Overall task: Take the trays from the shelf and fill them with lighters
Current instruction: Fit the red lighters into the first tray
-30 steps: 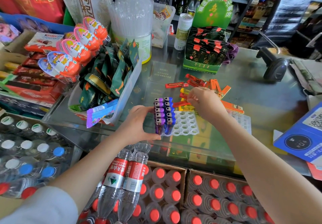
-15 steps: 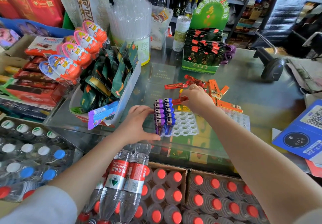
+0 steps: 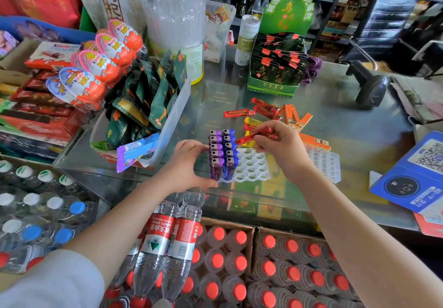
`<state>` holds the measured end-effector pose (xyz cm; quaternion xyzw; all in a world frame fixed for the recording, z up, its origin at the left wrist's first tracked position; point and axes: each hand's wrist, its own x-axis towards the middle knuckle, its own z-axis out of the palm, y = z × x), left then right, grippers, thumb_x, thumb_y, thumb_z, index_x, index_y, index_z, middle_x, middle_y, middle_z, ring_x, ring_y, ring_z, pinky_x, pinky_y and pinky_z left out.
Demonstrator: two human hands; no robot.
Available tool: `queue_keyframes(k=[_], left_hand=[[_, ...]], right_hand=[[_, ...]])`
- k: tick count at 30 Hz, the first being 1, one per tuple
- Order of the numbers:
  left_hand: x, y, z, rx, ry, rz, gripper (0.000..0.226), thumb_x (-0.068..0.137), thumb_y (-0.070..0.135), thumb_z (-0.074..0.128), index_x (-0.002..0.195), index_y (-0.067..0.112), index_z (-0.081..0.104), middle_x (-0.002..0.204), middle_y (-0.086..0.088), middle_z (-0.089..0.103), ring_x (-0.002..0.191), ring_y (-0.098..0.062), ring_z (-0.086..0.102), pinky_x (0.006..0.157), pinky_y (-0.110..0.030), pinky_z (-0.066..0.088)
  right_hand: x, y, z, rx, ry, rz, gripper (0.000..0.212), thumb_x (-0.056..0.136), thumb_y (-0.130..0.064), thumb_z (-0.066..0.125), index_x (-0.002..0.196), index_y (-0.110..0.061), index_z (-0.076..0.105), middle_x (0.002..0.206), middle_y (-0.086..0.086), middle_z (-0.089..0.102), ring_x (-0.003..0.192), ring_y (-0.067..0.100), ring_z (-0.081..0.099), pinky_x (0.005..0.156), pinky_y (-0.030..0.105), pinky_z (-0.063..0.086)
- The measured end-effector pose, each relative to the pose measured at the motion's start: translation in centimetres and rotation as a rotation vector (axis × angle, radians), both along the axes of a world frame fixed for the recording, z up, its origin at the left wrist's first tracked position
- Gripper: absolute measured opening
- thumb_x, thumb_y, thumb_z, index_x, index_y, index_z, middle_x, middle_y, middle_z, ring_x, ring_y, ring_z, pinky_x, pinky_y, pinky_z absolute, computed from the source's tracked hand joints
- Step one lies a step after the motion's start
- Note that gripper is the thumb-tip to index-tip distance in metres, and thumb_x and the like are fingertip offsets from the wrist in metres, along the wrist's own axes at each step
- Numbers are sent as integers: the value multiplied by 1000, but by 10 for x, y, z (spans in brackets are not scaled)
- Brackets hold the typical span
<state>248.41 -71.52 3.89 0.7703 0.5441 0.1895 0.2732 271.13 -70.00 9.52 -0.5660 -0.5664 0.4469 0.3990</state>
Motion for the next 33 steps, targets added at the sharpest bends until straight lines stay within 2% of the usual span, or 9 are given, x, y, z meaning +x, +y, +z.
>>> queue_keyframes(k=[2, 5, 9, 11, 13, 16, 19, 29, 33], left_hand=[[-1, -1, 2, -22, -6, -3, 98, 41, 72, 55, 123, 19, 47, 112, 12, 37, 115, -7, 21, 97, -25, 23], [-4, -5, 3, -52, -29, -4, 94, 42, 70, 56, 122, 21, 47, 113, 13, 37, 116, -6, 22, 95, -24, 23], [-5, -9, 4, -61, -40, -25, 94, 46, 68, 59, 126, 20, 44, 118, 8, 39, 117, -8, 25, 96, -25, 23], [-4, -9, 6, -58, -46, -38, 88, 56, 55, 72, 130, 19, 42, 127, 2, 42, 120, -13, 30, 96, -25, 23], [-3, -10, 7, -53, -65, -43, 82, 64, 37, 80, 133, 21, 39, 133, 0, 43, 124, -13, 32, 97, -26, 24], [-3, -8, 5, -66, -72, -27, 81, 63, 34, 80, 133, 24, 40, 134, 1, 45, 125, -15, 36, 98, -27, 27], [-4, -6, 5, -78, -57, -8, 80, 62, 35, 81, 132, 25, 42, 133, 3, 47, 124, -13, 38, 97, -28, 29], [-3, -8, 11, -97, -100, 6, 79, 61, 29, 83, 129, 24, 43, 120, 10, 44, 118, -8, 38, 96, -27, 30], [-2, -6, 14, -97, -115, 10, 77, 59, 27, 84, 124, 32, 42, 114, 14, 41, 112, -4, 36, 94, -25, 29]], right_hand=[[-3, -2, 0, 19, -15, 28, 11, 81, -3, 65, 88, -11, 63, 70, 2, 64, 62, 13, 60, 68, 26, 54], [-9, -2, -3, 100, -220, 40, 11, 81, -14, 68, 77, -18, 59, 66, -5, 57, 57, 11, 49, 56, 23, 43], [-13, 0, -1, 188, -363, 55, 28, 83, -4, 62, 105, -17, 51, 80, -7, 60, 64, 5, 57, 55, 14, 44], [-11, 0, 0, 179, -338, 68, 35, 83, -1, 61, 112, -15, 47, 84, -3, 66, 69, 3, 61, 60, 10, 47], [-9, 2, -2, 182, -350, 104, 26, 83, -3, 62, 105, -12, 53, 91, 4, 69, 81, 14, 65, 72, 20, 52], [-11, 3, -7, 154, -327, 171, 17, 85, -6, 61, 101, -10, 60, 91, 5, 69, 85, 17, 66, 76, 20, 52], [-14, 6, -9, 169, -362, 190, 17, 86, -9, 61, 103, -10, 61, 86, 1, 66, 80, 16, 65, 73, 22, 53], [-9, 19, -6, 302, -531, 326, 15, 85, -11, 62, 100, -9, 62, 76, -9, 56, 60, -5, 52, 58, 3, 40], [-8, 19, -12, 359, -536, 310, 19, 84, -11, 64, 103, -8, 63, 80, -7, 58, 63, 4, 54, 60, 2, 39]])
